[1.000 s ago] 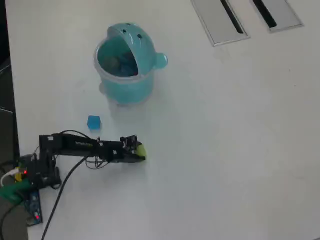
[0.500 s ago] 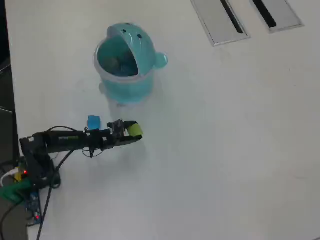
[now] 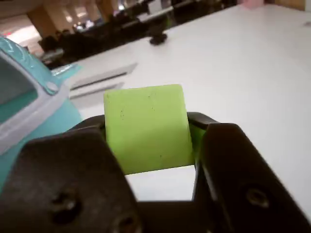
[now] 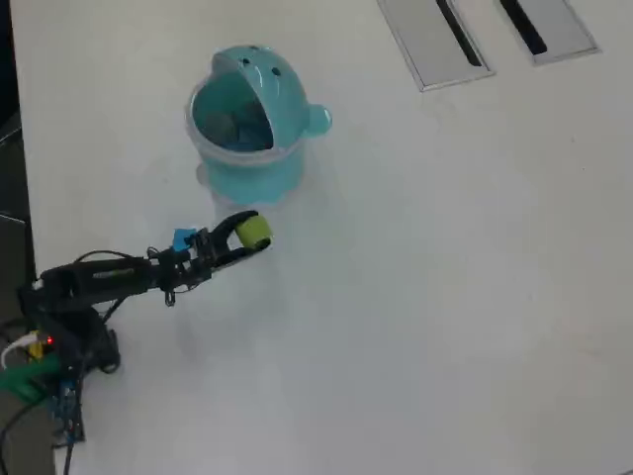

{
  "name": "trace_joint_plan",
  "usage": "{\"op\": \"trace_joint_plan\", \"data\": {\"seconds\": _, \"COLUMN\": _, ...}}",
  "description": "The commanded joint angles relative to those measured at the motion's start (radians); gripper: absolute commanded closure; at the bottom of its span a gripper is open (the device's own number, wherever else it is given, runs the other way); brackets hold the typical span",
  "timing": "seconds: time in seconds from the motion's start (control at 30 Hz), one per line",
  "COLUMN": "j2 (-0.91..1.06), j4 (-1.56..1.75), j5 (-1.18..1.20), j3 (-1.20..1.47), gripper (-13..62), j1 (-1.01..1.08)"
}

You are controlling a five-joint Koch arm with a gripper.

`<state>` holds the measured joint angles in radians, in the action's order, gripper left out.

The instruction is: Grasp RGB lego blocks and put them in the bin one by one.

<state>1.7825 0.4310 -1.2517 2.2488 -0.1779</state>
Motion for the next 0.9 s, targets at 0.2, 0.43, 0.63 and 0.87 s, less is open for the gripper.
{"op": "trace_joint_plan", "data": {"seconds": 0.2, "j2": 0.178, "j4": 0.029, "j5": -0.006, "j3": -0.095, "gripper": 37.6, "j1": -0.087}}
{"op": "trace_joint_plan", "data": {"seconds": 0.43, "j2": 0.247, "j4": -0.172, "j5": -0.038, "j3": -0.235, "gripper": 37.3, "j1": -0.247}}
{"op": "trace_joint_plan", "data": {"seconds": 0.63, "j2": 0.218, "j4": -0.405, "j5": -0.158, "j3": -0.411, "gripper": 37.4, "j1": -0.408}}
{"op": "trace_joint_plan", "data": {"seconds": 0.87, "j2": 0.112, "j4": -0.534, "j5": -0.172, "j3": -0.588, "gripper": 37.4, "j1": -0.469}}
